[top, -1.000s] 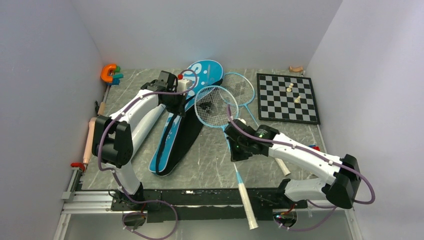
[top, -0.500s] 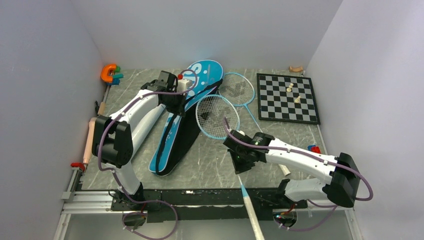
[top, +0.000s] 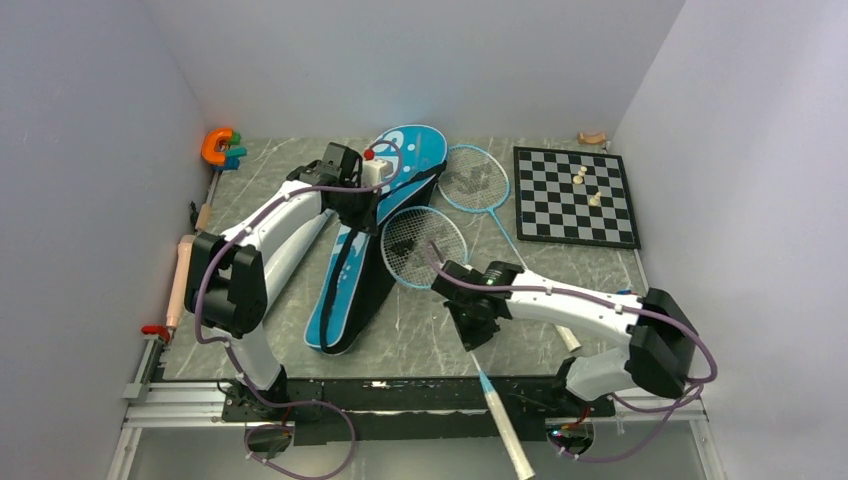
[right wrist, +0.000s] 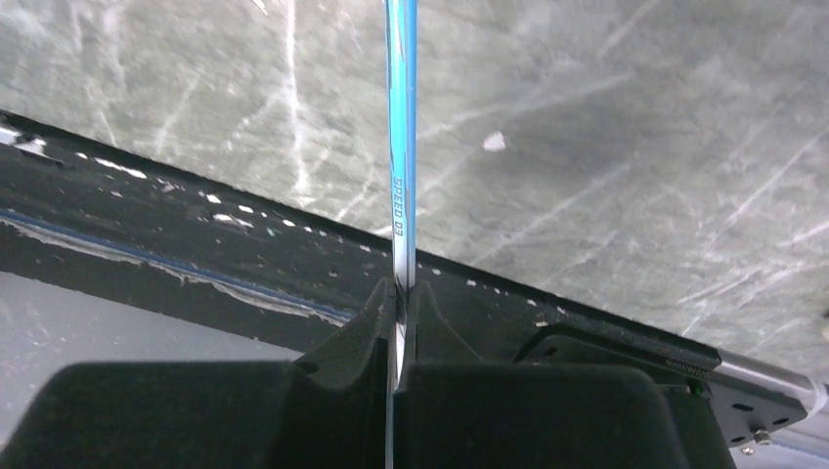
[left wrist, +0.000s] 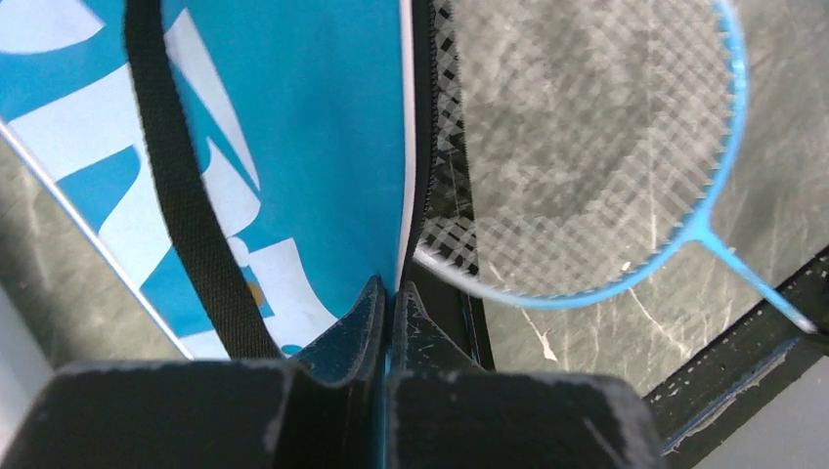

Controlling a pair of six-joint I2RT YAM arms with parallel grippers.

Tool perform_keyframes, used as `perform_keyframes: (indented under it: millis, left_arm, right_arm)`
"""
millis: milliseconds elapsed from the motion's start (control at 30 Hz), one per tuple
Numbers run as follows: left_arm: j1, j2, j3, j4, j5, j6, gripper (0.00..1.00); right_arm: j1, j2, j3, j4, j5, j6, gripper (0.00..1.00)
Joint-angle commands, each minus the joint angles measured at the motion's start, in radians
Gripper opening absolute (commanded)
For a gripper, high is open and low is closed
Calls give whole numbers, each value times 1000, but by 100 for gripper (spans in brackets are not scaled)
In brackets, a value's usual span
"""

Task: Pack up the badminton gear

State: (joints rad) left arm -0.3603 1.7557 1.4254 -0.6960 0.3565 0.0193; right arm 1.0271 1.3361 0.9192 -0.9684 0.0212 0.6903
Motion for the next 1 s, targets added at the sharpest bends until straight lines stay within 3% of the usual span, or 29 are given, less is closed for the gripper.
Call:
perform_keyframes:
  millis: [0,400,967]
  left_arm:
    - [-40,-44,15,48,92,32,0]
    - [-43,-69,-2,6,185,72,0]
    - [-26,-159,-51,-61,318,99,0]
  right_arm:
    - [7,89,125,61,-8,-60,0]
    - [-28,337,358,195,65,-108,0]
    - [-248,344,288,735,-57,24,0]
